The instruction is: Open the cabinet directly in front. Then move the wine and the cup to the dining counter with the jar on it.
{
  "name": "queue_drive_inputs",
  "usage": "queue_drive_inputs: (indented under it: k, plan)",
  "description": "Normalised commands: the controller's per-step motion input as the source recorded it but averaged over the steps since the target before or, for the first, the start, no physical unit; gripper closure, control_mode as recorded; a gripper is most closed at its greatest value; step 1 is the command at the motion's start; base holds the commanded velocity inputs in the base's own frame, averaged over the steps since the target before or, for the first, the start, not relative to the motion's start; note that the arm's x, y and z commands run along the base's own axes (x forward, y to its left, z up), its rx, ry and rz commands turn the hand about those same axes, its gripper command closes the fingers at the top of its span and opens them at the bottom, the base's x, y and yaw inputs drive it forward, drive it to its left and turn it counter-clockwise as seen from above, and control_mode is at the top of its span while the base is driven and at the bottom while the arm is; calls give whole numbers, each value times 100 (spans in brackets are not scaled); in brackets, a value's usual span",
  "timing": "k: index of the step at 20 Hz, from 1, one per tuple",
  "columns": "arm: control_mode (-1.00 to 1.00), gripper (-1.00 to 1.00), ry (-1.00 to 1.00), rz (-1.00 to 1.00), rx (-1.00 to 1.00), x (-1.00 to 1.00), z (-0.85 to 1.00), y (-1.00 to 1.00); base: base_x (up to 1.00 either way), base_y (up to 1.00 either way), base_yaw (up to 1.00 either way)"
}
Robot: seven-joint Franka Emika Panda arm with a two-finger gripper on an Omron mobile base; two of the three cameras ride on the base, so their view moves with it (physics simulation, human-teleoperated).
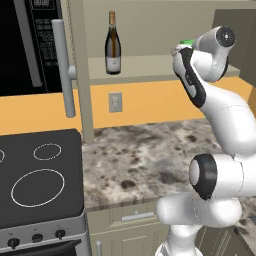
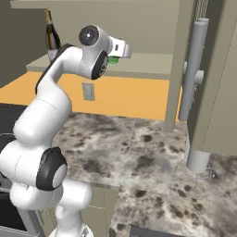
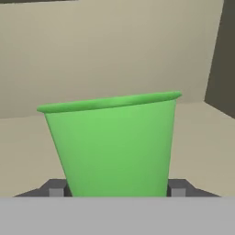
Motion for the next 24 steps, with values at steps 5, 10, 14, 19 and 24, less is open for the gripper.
queue_drive_inputs:
  k: [5,10,14,19,24]
  plan:
    - [-100,100,-4,7,7,-100,17,48,0,0,0]
    - [-100,100,6,12,8,-100,2,72,0,0,0]
    - [-100,100,0,15,0,-100,-25,77,0,0,0]
    - [-100,100,-23,7,-2,-100,-49,30,0,0,0]
    - [-100,100,-15,0,0,-31,-6,0,0,0,0]
